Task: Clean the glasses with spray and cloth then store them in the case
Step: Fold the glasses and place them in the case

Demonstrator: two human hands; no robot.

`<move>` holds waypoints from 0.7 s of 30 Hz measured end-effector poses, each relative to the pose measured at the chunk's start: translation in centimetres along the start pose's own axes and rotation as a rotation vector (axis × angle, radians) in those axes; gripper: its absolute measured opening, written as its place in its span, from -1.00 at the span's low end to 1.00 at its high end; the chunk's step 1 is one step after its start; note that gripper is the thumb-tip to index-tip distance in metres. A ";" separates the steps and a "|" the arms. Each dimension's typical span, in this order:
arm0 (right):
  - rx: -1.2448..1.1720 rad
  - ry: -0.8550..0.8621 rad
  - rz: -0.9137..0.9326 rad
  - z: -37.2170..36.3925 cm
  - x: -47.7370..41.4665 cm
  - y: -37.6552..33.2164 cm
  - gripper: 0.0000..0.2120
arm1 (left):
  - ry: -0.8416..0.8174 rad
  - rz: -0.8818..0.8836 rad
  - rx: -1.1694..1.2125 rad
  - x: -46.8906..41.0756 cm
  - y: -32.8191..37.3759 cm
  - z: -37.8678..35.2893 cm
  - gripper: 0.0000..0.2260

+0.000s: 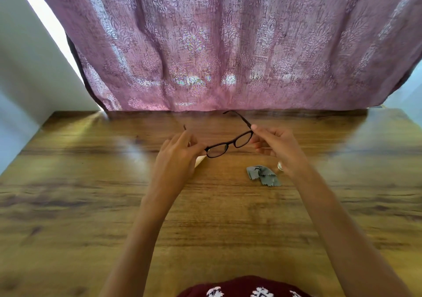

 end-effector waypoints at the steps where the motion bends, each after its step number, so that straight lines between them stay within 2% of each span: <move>1: 0.005 0.010 0.005 0.0 -0.1 0.2 -0.73 | 0.009 -0.014 -0.006 0.2 0.2 0.0 -0.79; 5: 0.053 0.043 0.019 0.1 -0.4 0.7 -0.83 | 0.006 -0.026 -0.025 1.2 -0.1 -1.0 -0.81; 8: 0.037 0.044 0.018 -0.1 -0.4 1.2 -0.75 | -0.029 0.026 0.057 2.0 -0.7 -2.1 -0.81; 10: 0.030 0.067 0.012 -0.2 -0.3 1.5 -0.71 | -0.022 0.155 0.269 2.4 -1.4 -2.4 -0.79; 16: 0.096 0.085 0.042 -0.6 0.1 2.1 -0.74 | 0.108 0.765 0.953 4.2 -3.2 -4.2 -0.70; 18: 0.164 0.077 0.060 -0.9 0.1 2.1 -0.77 | 0.105 0.860 1.078 4.7 -3.2 -4.9 -0.73; 21: 0.321 0.020 0.062 -1.3 0.2 1.9 -0.83 | 0.102 0.886 1.066 4.8 -3.5 -5.2 -0.82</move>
Point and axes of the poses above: each hand's wrist, its own x-axis away from the middle knuckle, its own z-axis out of the back of the hand, y = z × x, the point moved 8 cm from there along -x, towards the middle knuckle, and after that the axes turned 4 degrees about -y, right-handed, at the moved point
